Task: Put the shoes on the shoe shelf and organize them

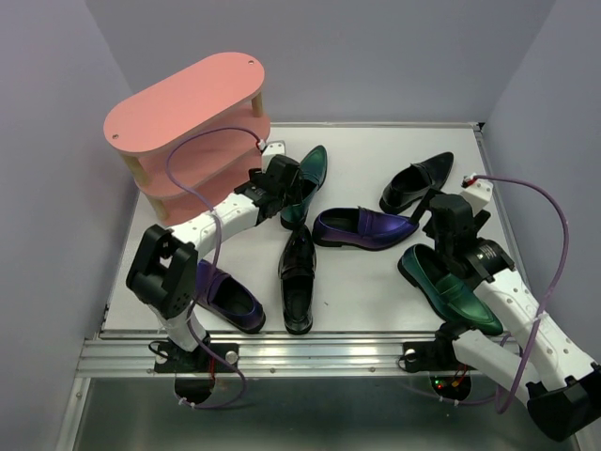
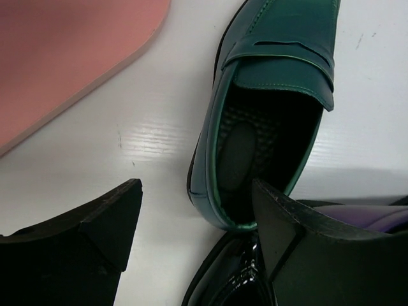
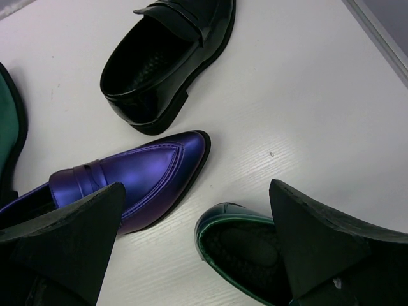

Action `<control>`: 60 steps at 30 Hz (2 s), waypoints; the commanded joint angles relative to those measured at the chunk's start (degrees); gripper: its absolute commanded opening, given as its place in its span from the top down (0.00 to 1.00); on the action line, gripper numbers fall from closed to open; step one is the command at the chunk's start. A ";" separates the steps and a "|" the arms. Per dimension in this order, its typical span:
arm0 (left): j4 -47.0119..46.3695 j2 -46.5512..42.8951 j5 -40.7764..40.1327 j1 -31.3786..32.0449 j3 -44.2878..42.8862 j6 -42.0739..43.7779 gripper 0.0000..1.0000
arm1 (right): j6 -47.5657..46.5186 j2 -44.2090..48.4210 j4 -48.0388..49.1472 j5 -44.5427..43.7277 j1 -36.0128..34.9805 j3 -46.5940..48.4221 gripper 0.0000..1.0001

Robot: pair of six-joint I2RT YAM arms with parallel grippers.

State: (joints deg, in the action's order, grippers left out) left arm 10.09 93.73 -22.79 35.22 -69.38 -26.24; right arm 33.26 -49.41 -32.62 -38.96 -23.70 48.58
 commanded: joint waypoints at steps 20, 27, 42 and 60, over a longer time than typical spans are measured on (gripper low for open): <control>5.47 2.17 -4.11 1.43 -10.16 -2.14 1.00 | 1.46 1.42 -0.34 1.08 -0.29 -1.38 0.00; 11.35 -5.04 -5.51 1.43 -9.37 -6.28 1.00 | 1.99 0.80 1.50 1.96 -0.29 -2.34 0.00; 15.66 -19.46 -8.85 1.60 6.09 -18.92 1.00 | 1.55 -0.69 4.14 4.07 -0.29 -2.52 0.00; 8.71 -11.92 -12.10 6.26 2.69 -12.42 1.00 | 0.49 2.65 3.88 4.42 -0.29 -4.28 0.00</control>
State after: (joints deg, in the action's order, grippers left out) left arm 19.68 81.19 -34.02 39.35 -61.36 -40.64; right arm 34.28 -47.75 -30.87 -34.06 -23.70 44.77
